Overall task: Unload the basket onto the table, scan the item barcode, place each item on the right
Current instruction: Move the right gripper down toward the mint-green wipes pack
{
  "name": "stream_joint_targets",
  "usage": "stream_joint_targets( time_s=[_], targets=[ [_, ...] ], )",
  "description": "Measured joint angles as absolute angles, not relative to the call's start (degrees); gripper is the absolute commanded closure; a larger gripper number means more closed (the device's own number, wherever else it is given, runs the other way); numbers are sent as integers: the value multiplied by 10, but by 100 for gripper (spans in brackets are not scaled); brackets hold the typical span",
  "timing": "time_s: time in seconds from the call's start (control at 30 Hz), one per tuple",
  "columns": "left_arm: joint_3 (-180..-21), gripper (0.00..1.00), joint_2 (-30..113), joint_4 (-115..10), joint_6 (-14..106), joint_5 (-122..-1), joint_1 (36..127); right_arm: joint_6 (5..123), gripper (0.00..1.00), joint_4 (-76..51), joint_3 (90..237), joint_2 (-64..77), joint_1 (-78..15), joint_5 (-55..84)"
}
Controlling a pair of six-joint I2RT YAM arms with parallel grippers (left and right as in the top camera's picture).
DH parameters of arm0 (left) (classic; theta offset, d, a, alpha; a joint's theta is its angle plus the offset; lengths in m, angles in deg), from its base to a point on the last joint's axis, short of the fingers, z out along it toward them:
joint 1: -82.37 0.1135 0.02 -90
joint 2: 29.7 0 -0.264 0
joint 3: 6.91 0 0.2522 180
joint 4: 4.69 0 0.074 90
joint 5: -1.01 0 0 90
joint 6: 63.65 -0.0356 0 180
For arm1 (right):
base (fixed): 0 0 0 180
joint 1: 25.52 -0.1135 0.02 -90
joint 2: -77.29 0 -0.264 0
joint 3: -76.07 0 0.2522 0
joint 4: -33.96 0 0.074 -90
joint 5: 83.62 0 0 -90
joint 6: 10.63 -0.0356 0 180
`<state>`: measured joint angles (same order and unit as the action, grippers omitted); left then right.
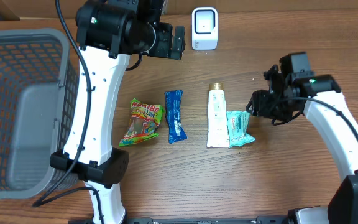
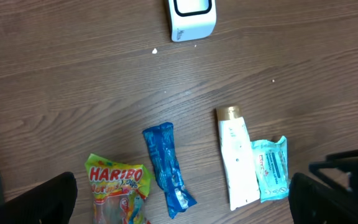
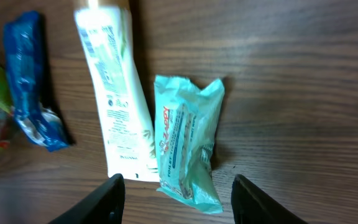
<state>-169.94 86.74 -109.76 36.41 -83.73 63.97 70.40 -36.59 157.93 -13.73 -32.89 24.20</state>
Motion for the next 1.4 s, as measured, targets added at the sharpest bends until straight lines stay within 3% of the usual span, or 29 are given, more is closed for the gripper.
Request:
stream_joint_targets(
  time_s=[0.2,0.7,0.97,1.2,1.4],
  targets=[
    [-1699,0,870,-1095,364,-838,640,704,54,-289,1507,-137,-334,261],
    [-1699,1,871,-1094,364,-839,640,704,47,-92,1366,-137,-334,278],
    [-1699,0,871,-1093,364,-839,640,699,72,-46,1333,-137,-334,285],
    [-1699,0,871,-1093,364,-839,640,661,73,-41,1333,-137,-329,272],
    [-1699,0,871,-1094,364,-839,640,650,73,-84,1364,-137,-264,258]
  ],
)
